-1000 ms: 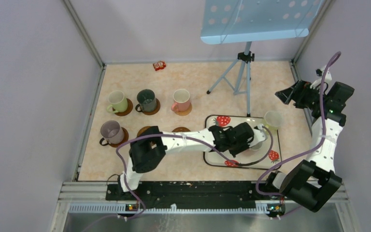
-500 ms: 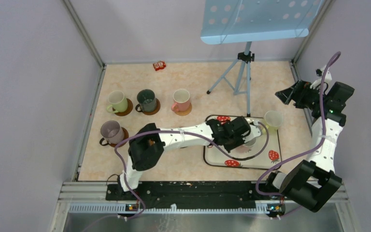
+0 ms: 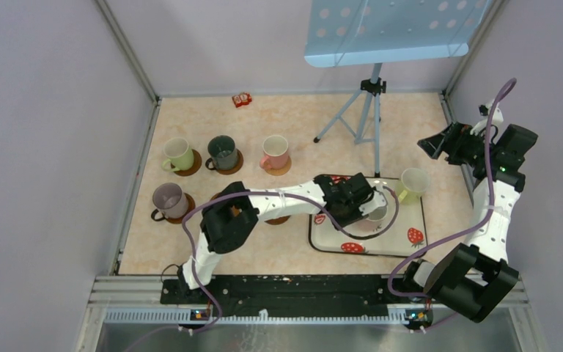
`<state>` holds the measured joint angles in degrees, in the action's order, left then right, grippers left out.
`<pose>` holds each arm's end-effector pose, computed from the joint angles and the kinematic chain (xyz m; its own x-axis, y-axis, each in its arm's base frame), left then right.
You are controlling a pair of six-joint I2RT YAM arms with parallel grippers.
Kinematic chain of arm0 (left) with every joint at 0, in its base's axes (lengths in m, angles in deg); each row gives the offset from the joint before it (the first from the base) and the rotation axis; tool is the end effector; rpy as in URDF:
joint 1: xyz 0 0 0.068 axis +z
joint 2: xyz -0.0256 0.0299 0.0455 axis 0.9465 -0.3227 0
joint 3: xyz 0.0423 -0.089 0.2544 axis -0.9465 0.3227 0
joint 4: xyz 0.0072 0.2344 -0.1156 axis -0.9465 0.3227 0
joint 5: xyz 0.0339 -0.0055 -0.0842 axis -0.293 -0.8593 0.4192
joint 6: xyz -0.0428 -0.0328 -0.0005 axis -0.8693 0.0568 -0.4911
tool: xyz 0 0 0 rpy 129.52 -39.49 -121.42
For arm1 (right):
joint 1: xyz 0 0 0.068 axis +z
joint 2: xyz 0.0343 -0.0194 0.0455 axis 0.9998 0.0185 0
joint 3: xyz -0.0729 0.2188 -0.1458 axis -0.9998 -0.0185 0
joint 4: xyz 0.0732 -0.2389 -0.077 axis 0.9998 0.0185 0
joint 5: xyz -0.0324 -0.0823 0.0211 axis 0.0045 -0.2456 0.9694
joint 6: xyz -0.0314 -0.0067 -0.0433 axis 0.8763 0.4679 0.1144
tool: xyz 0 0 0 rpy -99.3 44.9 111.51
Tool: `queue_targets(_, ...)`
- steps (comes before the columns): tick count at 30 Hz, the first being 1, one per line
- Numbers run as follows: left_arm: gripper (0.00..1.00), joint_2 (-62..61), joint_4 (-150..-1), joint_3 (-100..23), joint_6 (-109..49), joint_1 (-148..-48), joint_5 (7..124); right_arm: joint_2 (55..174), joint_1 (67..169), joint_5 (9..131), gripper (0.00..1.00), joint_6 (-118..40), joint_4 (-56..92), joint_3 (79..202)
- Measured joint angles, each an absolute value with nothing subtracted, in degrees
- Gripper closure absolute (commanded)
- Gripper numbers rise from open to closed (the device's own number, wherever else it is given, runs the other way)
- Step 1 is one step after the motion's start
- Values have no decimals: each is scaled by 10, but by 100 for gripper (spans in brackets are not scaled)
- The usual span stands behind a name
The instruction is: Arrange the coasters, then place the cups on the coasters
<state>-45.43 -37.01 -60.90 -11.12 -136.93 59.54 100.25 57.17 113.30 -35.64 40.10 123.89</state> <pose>0.1834 -0.4105 0.1937 -0.2488 0.8493 -0.4656 0.9562 0.2920 0.0216 0.2267 -0.1079 0.3327 -0.4476 0.3232 -0.8338 -0.2106 0.8681 0.4495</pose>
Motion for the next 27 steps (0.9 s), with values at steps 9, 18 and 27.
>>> queue_targets(9,44,-454,-374,-609,-112,-1358,633,1003,572,1133,12,-356,401,1239)
queue_targets(18,49,-454,-382,-629,-102,-1358,642,1003,572,1133,12,-355,405,1235)
queue_targets(27,86,-454,-380,-651,-83,-1358,643,1003,572,1133,12,-354,406,1235)
